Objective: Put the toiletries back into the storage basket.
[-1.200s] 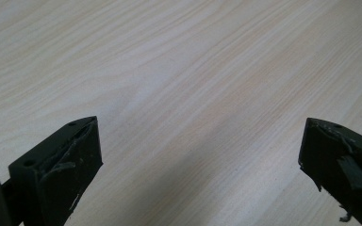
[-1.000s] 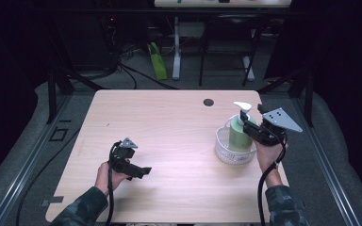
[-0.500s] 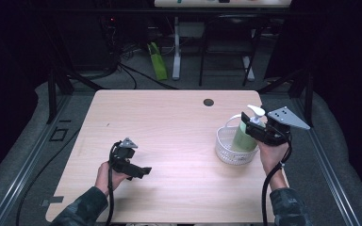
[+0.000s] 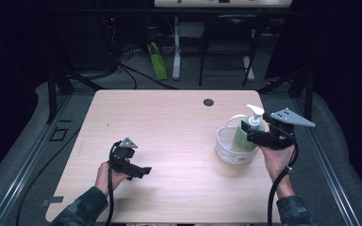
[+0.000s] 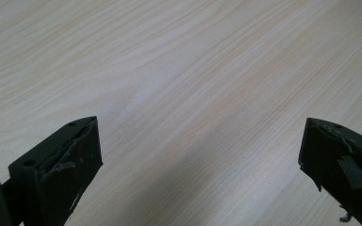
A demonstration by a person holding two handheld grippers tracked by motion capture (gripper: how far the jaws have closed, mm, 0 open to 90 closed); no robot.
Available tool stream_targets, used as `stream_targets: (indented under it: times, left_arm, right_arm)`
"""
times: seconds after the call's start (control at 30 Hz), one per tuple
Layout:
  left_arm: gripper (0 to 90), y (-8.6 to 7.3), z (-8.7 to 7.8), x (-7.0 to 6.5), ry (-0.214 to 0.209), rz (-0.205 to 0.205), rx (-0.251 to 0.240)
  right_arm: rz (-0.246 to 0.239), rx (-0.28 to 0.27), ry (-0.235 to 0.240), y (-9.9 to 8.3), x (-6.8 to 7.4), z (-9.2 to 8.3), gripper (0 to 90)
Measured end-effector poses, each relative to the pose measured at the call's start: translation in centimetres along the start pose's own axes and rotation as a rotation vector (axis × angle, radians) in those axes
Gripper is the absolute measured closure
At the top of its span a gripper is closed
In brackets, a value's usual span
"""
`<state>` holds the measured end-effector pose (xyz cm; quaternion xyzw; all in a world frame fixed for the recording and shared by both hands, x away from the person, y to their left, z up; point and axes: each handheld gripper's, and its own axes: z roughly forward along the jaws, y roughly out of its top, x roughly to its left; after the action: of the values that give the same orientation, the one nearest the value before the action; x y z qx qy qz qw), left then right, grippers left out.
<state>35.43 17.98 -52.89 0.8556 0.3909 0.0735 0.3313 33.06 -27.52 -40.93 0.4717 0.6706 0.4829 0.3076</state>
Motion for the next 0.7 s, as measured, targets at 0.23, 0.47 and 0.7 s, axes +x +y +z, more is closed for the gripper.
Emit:
stream_targets:
  times: [0.23,0.47,0.7]
  left_arm:
    - [0.0,0.0,0.0,0.0,-0.003,0.002,-0.001]
    - [0.0,0.1,-0.1,-0.1,-0.007,0.002,-0.006]
    - [0.0,0.0,-0.2,0.2,-0.005,0.001,-0.009]
  right_arm:
    - [0.036,0.078,0.019,-0.4,-0.2,-1.6,10.1]
    - [0.042,0.161,0.039,-1.8,0.1,-2.7,7.6]
    - [0.052,0.225,0.037,-3.3,0.2,-3.2,6.2]
